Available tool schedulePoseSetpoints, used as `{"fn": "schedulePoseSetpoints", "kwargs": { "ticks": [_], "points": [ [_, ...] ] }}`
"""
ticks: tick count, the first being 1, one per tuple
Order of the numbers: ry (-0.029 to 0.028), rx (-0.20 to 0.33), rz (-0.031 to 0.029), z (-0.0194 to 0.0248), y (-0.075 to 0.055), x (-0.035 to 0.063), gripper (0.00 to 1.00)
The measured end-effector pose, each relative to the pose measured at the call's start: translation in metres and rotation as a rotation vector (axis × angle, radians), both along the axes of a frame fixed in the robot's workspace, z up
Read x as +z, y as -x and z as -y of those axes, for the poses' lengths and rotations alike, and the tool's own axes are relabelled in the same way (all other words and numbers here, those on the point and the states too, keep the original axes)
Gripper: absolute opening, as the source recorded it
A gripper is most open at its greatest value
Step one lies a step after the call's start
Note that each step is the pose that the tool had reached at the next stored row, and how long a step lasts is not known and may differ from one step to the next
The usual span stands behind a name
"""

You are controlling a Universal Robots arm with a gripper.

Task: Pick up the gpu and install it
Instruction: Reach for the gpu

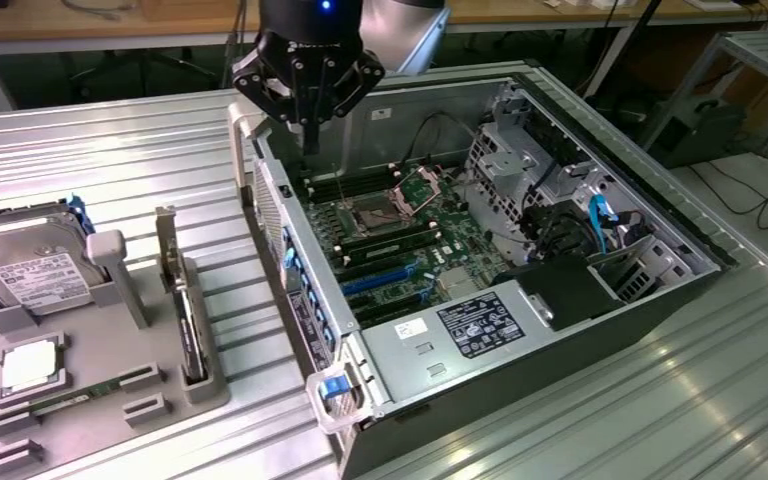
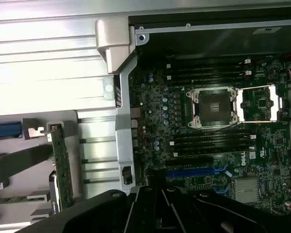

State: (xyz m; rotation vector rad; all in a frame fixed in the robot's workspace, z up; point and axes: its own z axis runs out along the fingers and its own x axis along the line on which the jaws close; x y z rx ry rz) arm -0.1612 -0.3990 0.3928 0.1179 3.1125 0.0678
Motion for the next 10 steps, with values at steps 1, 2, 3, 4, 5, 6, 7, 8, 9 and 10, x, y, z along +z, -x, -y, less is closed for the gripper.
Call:
{"fn": "schedulePoseSetpoints", "kwargs": {
  "ticks": [1, 2, 3, 4, 5, 6, 7, 8, 9, 10],
  "points": [
    [0.0001, 0.000, 0.0000, 0.0000, 0.001, 0.0000, 0.11],
    [0.0001, 0.000, 0.0000, 0.0000, 0.002, 0.0000, 0.11],
    [0.0001, 0.000, -0.0001, 0.0000, 0.004, -0.0001, 0.11],
    [0.0001, 0.000, 0.0000, 0.0000, 0.006, -0.0001, 0.11],
    [0.0000, 0.000, 0.0000, 0.0000, 0.007, -0.0002, 0.11],
    [0.0000, 0.000, 0.0000, 0.0000, 0.008, -0.0002, 0.11],
    [0.0001, 0.000, 0.0000, 0.0000, 0.009, -0.0002, 0.11],
    [0.0001, 0.000, 0.0000, 0.0000, 0.010, -0.0003, 0.11],
    [0.0001, 0.000, 0.0000, 0.0000, 0.011, -0.0003, 0.11],
    [0.0001, 0.000, 0.0000, 0.0000, 0.012, -0.0004, 0.11]
  ]
}}
